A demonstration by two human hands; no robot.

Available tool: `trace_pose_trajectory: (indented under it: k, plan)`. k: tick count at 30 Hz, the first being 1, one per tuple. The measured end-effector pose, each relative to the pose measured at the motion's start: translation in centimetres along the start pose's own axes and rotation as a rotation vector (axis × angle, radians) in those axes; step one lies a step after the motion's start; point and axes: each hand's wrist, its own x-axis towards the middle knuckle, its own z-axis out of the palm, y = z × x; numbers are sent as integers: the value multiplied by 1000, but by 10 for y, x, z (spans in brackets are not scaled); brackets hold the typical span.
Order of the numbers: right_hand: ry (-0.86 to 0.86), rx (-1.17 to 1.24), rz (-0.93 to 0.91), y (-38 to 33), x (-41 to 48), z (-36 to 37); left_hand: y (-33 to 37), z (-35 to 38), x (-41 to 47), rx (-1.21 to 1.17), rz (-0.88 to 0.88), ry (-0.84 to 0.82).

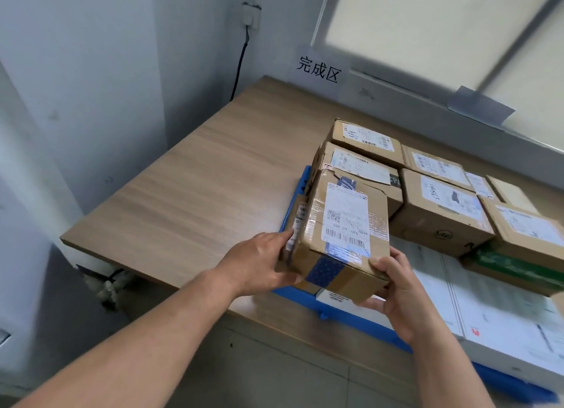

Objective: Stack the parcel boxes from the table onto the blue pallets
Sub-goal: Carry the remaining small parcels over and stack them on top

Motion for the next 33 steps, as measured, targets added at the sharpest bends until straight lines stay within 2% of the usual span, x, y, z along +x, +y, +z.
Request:
trace_pose_trajectory:
  k: [10,16,27,33]
  plan:
    - [26,-45,13,-12,12,17,-10,1,10,-113,-14,7]
    - [94,-231,-65,-15,18,20,-12,2,13,-138,-17,2]
    - [-95,-374,-81,-4,3,12,-11,-1,11,-266,-28,15]
    - [-61,-604,-137,7,6,15,-14,4,13,-265,-49,20]
